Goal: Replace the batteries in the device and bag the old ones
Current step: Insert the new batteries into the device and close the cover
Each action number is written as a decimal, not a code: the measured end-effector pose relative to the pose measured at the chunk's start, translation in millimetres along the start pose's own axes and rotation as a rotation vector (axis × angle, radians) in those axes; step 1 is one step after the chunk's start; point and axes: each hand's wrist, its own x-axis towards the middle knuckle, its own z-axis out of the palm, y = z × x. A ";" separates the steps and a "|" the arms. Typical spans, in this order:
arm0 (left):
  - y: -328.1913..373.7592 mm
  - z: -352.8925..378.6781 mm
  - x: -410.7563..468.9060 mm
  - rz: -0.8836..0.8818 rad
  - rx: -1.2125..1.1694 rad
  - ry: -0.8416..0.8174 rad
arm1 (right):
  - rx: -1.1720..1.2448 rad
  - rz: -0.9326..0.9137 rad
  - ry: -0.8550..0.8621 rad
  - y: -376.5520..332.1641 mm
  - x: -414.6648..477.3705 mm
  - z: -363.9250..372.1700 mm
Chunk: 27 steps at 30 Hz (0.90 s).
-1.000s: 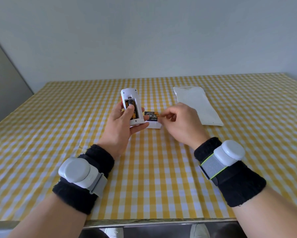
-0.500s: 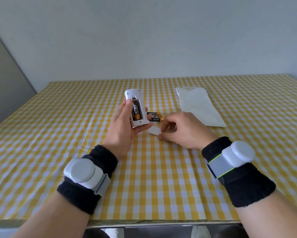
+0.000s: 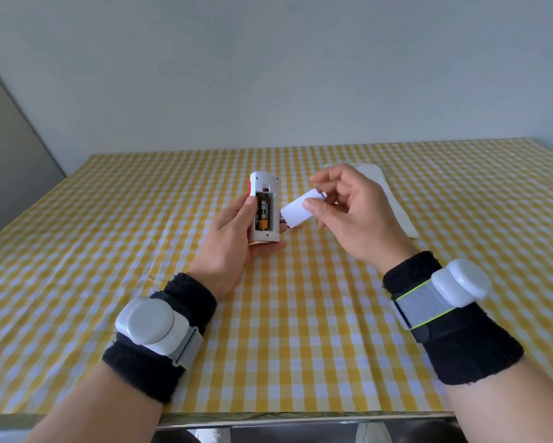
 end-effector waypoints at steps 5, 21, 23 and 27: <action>0.3 2.2 -2.2 0.006 0.093 -0.054 | 0.161 0.039 -0.044 -0.7 -0.2 3.6; -0.4 0.7 -4.0 0.022 0.170 -0.129 | 0.040 -0.043 -0.010 5.2 0.0 14.4; -0.9 0.3 -3.8 0.025 0.166 -0.139 | 0.031 -0.054 -0.010 4.9 0.3 14.0; -1.5 -0.4 -3.8 0.037 0.181 -0.148 | 0.000 -0.073 -0.022 4.3 -0.6 15.3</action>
